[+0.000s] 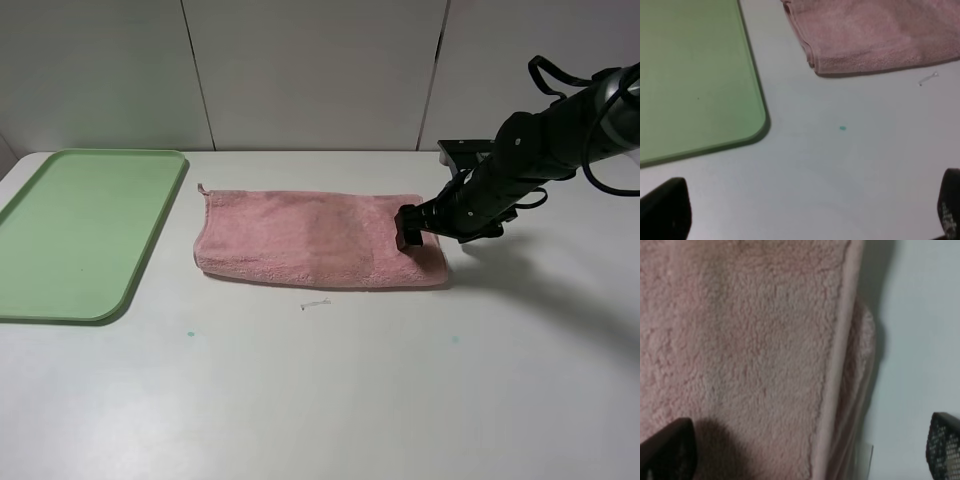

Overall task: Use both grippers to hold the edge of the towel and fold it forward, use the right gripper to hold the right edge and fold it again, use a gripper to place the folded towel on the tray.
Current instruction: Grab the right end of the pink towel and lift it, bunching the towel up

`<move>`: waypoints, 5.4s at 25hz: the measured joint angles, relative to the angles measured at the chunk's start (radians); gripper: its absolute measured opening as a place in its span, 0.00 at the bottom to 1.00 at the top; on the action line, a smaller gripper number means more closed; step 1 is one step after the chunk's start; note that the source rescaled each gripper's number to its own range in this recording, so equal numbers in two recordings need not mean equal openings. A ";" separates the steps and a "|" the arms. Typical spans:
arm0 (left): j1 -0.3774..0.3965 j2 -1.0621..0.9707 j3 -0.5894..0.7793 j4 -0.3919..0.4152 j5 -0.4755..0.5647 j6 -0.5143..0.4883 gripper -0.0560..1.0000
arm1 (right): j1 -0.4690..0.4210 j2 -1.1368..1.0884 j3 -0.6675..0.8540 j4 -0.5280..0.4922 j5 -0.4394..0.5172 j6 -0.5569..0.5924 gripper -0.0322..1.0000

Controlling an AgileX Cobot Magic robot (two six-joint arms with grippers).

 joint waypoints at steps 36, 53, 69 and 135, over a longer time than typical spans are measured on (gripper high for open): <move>0.000 0.000 0.000 0.000 0.000 0.000 0.99 | 0.000 0.053 -0.004 0.028 -0.014 -0.010 0.75; 0.000 0.000 0.000 0.002 -0.001 0.000 0.99 | 0.000 0.055 -0.007 0.031 0.011 -0.009 0.05; 0.000 0.000 0.000 0.002 -0.001 0.000 0.99 | -0.004 -0.033 -0.005 -0.017 0.131 -0.009 0.05; 0.000 0.000 0.000 0.003 -0.001 0.000 0.99 | 0.198 -0.263 -0.204 -0.216 0.545 0.254 0.05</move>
